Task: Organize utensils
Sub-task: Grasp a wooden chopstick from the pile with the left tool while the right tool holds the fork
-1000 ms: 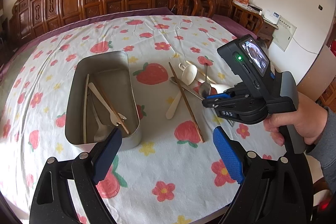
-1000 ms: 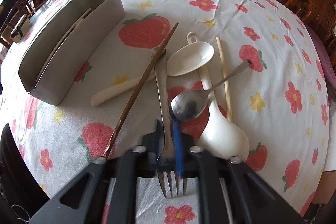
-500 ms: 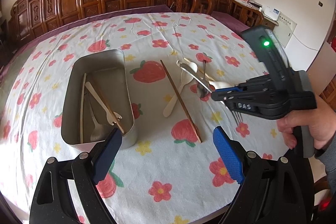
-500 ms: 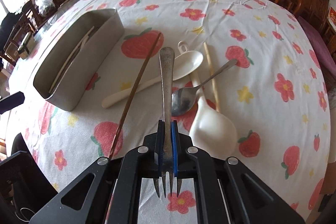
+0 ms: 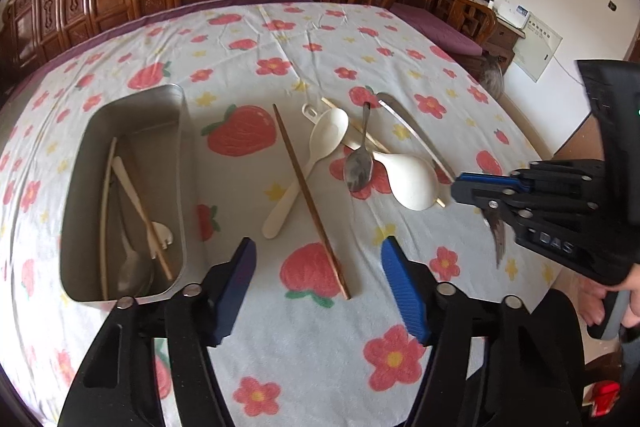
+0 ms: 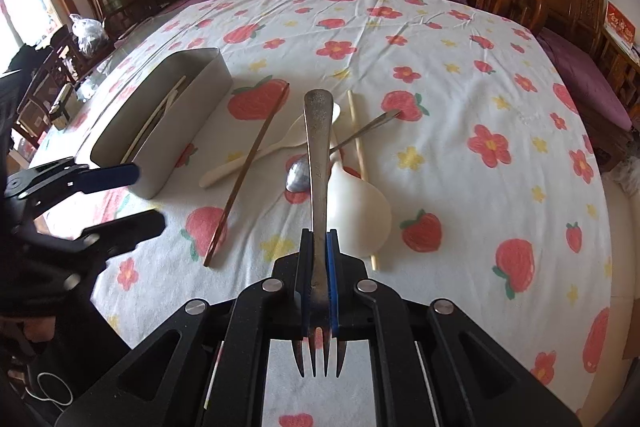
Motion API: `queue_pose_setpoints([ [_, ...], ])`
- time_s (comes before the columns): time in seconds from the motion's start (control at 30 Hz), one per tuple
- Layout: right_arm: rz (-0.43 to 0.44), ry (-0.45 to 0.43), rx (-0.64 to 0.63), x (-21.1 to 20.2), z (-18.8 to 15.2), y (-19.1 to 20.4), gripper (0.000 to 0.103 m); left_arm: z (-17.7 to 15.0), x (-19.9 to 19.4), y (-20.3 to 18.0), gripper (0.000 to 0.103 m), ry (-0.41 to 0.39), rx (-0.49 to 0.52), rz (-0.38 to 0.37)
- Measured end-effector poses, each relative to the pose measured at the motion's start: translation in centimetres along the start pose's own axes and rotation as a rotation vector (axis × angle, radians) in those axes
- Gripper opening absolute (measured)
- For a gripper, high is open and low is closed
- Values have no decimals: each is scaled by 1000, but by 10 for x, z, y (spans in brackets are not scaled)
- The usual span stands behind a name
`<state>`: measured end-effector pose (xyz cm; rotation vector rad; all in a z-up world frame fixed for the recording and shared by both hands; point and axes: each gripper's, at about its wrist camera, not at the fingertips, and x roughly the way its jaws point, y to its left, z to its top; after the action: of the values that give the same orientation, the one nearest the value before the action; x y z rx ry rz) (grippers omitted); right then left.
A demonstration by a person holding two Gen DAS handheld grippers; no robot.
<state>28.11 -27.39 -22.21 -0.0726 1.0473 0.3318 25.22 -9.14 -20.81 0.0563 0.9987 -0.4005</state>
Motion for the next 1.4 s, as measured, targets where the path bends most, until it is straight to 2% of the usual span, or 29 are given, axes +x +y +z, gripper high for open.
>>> queue_pose_setpoints([
  [0.07, -3, -8, -3, -5, -4, -3, 8, 5, 11, -3, 51, 21, -1, -3],
  [0.13, 0, -13, -1, -8, -6, -6, 8, 10, 23, -5, 40, 42, -4, -1],
  [0.33, 10, -22, 17, -10, -14, -17, 8, 20, 53, -10, 25, 96, -13, 17],
  [0.6, 11, -18, 33, -6, -17, -28, 8, 29, 76, -10, 23, 127, -20, 82],
  [1.0, 43, -27, 54, -10, -17, -36, 8, 36, 92, -11, 21, 132, -20, 131],
  [1.13, 42, -21, 58, -5, -19, -36, 8, 35, 92, -8, 7, 118, -29, 142],
  [1.4, 60, -19, 95, -4, -22, -41, 8, 30, 78, 5, 4, 123, -95, 45],
])
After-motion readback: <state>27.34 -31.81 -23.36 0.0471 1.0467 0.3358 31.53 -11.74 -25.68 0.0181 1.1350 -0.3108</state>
